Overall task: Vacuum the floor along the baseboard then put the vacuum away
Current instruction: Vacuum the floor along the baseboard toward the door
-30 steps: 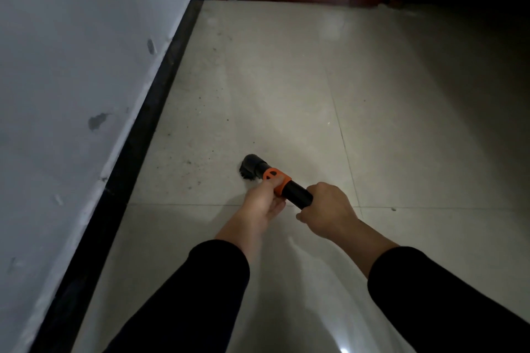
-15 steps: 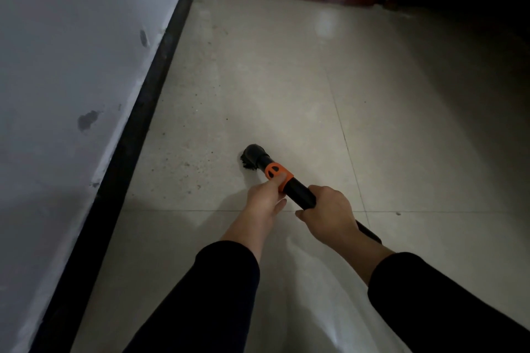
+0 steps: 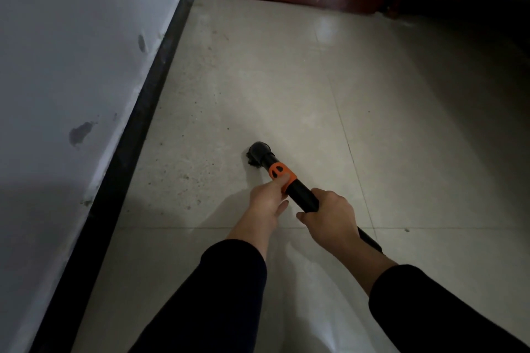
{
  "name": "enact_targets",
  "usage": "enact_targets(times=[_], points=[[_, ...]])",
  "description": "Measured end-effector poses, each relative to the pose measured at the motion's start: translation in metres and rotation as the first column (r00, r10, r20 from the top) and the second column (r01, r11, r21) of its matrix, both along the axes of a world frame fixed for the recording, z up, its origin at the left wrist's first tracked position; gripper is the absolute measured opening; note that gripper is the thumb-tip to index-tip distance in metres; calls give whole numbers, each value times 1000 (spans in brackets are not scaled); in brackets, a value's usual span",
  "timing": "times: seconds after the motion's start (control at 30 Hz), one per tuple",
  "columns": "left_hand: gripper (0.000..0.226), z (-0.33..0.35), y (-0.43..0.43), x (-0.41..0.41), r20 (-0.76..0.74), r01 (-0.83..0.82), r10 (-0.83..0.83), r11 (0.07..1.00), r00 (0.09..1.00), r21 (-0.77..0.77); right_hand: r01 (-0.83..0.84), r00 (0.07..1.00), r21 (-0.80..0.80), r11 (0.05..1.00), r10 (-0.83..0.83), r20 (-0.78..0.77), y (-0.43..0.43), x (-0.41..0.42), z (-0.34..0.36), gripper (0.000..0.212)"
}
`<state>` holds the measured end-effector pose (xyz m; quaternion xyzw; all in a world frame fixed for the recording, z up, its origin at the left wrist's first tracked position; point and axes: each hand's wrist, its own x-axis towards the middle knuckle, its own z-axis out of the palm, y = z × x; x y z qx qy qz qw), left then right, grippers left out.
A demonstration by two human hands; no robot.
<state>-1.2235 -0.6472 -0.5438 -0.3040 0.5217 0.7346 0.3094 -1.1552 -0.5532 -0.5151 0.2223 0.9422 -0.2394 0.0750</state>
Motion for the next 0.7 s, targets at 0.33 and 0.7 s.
enact_targets(times=[0.33,0.7], points=[[40,1,3,14,30,15,-14,999,999,-39,-49,991,-108,993,62,119,29,7,20,26],[38,5,-16,42,50,-18,21,998,999,-55,-130,975,-173,976,158,157,18,28,31,23]])
